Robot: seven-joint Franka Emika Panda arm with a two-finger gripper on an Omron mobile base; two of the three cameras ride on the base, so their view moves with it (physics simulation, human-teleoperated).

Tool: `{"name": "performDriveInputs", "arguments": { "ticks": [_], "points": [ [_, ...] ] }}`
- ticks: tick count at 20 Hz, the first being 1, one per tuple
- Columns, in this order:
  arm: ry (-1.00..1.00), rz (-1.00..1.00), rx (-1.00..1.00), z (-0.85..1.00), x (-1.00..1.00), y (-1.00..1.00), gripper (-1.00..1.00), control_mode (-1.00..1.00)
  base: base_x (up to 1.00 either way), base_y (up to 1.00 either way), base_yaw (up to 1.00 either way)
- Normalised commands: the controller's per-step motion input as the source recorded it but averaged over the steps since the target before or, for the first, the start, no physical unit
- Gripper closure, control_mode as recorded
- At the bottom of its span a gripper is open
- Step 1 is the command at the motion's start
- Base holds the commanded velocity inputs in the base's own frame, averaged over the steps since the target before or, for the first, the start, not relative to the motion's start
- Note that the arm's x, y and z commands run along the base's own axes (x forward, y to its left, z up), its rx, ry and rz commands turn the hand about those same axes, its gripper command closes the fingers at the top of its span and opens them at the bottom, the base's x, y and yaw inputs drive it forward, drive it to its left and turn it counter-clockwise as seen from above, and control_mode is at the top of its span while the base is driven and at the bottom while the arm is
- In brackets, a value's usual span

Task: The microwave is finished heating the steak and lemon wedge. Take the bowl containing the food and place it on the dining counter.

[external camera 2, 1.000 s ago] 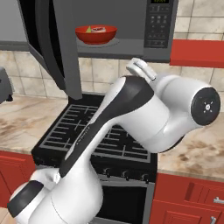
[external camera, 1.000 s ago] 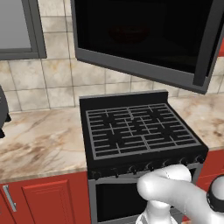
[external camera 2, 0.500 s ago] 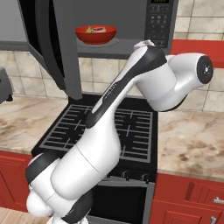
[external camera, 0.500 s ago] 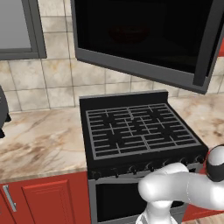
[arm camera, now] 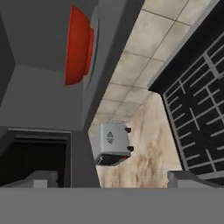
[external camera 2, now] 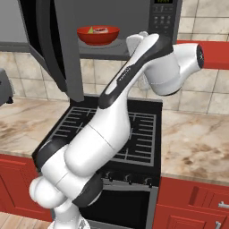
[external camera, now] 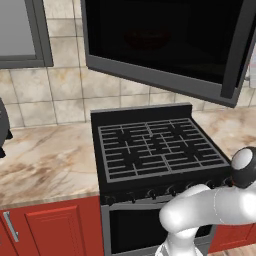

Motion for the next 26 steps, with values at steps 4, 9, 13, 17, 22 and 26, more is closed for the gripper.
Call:
{"name": "performDriveInputs", "arguments": {
  "ticks": [4,9,13,17,22,26],
  "points": [
    [0.07,0.24,0.23,0.00,0.00,0.98,-1.00,-1.00,0.00,0.00,0.00],
    [0.03,0.22,0.23,0.00,0.00,1.00,-1.00,-1.00,0.00,0.00,0.00],
    [0.00,0.22,0.22,0.00,-0.09,1.00,-1.00,-1.00,0.00,0.00,0.00],
    [0.00,0.25,0.20,0.00,-0.51,1.00,-1.00,-1.00,0.00,0.00,0.00],
    [-0.07,0.24,0.18,0.05,-0.93,1.00,-1.00,-1.00,0.00,0.00,0.00],
    [-0.18,0.20,0.16,0.09,-1.00,1.00,-1.00,-1.00,0.00,0.00,0.00]
  ]
}}
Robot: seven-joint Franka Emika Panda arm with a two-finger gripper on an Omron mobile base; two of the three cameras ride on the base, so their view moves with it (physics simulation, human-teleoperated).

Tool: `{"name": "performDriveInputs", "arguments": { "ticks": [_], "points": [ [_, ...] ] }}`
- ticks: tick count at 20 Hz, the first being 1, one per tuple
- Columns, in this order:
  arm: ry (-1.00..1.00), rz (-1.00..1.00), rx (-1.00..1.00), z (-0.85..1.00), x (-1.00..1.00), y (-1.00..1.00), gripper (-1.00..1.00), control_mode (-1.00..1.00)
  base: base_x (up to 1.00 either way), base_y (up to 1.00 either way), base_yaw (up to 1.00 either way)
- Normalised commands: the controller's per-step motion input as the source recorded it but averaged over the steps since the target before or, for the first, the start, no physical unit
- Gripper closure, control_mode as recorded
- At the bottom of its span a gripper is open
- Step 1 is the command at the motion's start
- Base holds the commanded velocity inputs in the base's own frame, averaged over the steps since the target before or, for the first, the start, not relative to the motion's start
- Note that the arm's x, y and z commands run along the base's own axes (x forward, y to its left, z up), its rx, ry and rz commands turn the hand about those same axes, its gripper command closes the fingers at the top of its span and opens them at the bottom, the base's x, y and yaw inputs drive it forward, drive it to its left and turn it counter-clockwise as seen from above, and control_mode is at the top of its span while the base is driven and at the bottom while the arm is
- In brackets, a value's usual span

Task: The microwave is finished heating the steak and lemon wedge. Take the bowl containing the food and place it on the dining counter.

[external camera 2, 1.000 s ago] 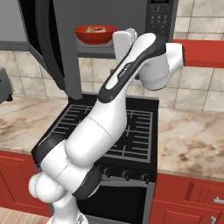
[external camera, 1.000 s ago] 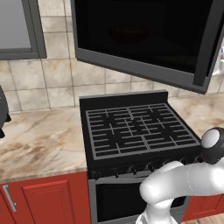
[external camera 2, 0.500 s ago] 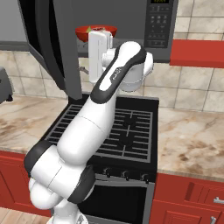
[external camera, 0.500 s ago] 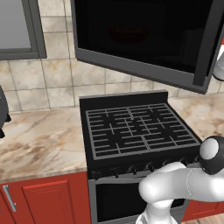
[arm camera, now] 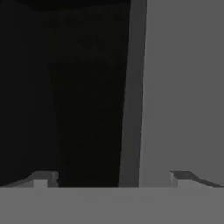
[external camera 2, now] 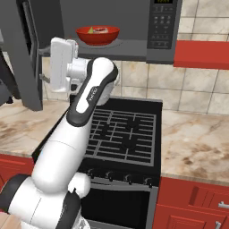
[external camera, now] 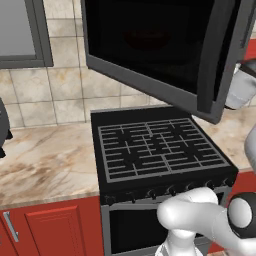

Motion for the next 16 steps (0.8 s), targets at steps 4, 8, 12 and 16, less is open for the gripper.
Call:
{"name": "performDriveInputs", "arguments": {
  "ticks": [4,8,12,16],
  "points": [
    [-0.25,0.12,0.11,0.12,-0.93,1.00,-1.00,-1.00,0.00,0.00,0.00],
    [-0.22,-0.02,-0.04,0.10,-0.36,1.00,-1.00,-1.00,0.00,0.00,0.00],
    [-0.07,-0.14,-0.12,0.00,0.00,0.83,-1.00,-1.00,0.00,0.00,0.00],
    [0.01,0.00,-0.04,0.00,0.00,0.05,-1.00,-1.00,0.00,0.00,0.00]
  ]
}}
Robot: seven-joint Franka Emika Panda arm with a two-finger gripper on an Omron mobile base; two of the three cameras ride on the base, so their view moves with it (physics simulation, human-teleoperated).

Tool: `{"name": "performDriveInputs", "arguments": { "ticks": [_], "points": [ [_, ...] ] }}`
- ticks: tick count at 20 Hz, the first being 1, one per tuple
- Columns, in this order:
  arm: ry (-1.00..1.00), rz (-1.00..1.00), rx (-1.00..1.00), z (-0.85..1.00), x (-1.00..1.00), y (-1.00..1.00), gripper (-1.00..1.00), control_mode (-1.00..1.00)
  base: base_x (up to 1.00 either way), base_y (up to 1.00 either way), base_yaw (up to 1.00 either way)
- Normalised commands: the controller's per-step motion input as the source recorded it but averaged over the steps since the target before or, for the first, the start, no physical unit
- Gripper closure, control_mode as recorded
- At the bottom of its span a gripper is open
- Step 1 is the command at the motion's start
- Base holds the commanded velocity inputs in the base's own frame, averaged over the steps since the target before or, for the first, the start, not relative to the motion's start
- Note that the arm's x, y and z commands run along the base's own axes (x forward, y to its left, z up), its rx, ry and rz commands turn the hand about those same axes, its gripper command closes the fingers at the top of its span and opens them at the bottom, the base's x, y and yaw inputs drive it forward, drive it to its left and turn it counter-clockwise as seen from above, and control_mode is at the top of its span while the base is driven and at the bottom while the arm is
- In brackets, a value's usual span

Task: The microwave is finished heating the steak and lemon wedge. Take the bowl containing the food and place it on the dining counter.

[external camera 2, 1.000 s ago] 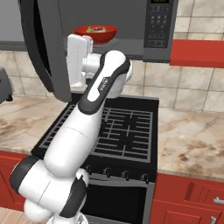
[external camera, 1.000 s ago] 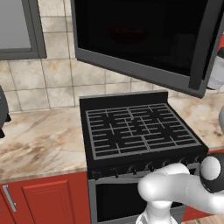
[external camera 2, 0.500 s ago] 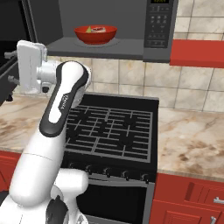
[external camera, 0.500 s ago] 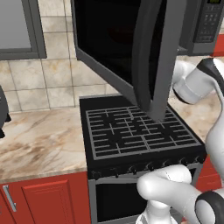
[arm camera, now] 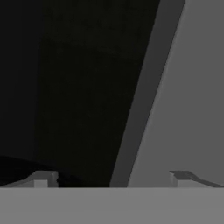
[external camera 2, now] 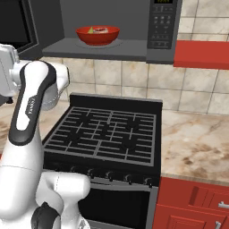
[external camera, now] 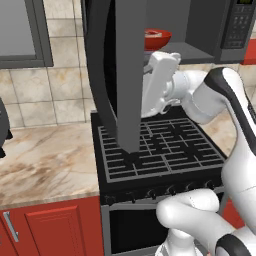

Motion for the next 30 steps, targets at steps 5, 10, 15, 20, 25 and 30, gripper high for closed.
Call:
{"name": "performDriveInputs", "arguments": {
  "ticks": [5,10,15,20,25,30],
  "points": [
    [-0.12,-0.04,0.00,0.13,-0.02,-0.74,-1.00,-1.00,0.00,0.00,0.00],
    [-0.33,-0.12,0.00,0.42,0.00,-1.00,-1.00,-1.00,0.00,0.00,0.00],
    [-0.19,-0.24,-0.08,0.29,0.29,-1.00,-1.00,-1.00,0.00,0.00,0.00],
    [-0.10,-0.30,-0.16,0.24,0.41,-1.00,-1.00,-1.00,0.00,0.00,0.00],
    [-0.01,-0.37,-0.25,0.03,0.62,-0.91,-1.00,-1.00,0.00,0.00,0.00],
    [0.01,-0.44,-0.31,-0.01,1.00,-0.12,-1.00,-1.00,0.00,0.00,0.00]
  ]
}}
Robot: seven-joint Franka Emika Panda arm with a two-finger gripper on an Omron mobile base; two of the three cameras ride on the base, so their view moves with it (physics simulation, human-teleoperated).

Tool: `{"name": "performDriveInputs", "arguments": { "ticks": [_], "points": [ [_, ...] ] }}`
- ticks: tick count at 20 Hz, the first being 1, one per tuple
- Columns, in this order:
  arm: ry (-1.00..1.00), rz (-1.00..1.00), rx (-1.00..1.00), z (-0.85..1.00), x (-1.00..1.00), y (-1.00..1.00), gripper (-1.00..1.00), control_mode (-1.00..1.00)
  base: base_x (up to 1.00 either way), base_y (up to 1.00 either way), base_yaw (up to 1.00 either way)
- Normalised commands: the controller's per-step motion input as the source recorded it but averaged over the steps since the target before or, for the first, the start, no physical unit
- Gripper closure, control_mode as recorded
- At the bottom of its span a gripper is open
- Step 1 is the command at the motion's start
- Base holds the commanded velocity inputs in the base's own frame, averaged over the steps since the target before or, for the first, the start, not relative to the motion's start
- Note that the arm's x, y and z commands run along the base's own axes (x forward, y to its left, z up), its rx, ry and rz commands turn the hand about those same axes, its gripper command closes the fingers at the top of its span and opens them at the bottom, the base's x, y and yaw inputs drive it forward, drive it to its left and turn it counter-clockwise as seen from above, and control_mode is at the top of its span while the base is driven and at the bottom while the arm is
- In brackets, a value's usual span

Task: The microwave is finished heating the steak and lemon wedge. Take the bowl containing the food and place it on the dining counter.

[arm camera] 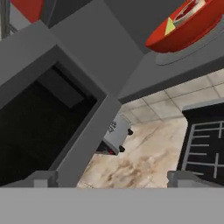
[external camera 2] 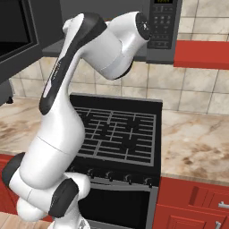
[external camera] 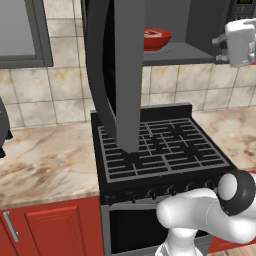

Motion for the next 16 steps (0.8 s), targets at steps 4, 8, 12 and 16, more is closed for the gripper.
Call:
{"name": "performDriveInputs", "arguments": {
  "ticks": [4,8,12,16],
  "points": [
    [-0.01,-0.10,-0.08,0.02,0.37,0.03,-1.00,-1.00,0.00,0.00,0.00],
    [0.02,-0.07,0.00,-0.23,0.33,0.02,-1.00,-1.00,0.00,0.00,0.00],
    [0.11,-0.26,0.07,-0.74,0.69,0.02,-1.00,-1.00,0.00,0.00,0.00],
    [0.06,-0.40,0.08,-0.13,0.64,0.04,-1.00,-1.00,0.00,0.00,0.00]
  ]
}}
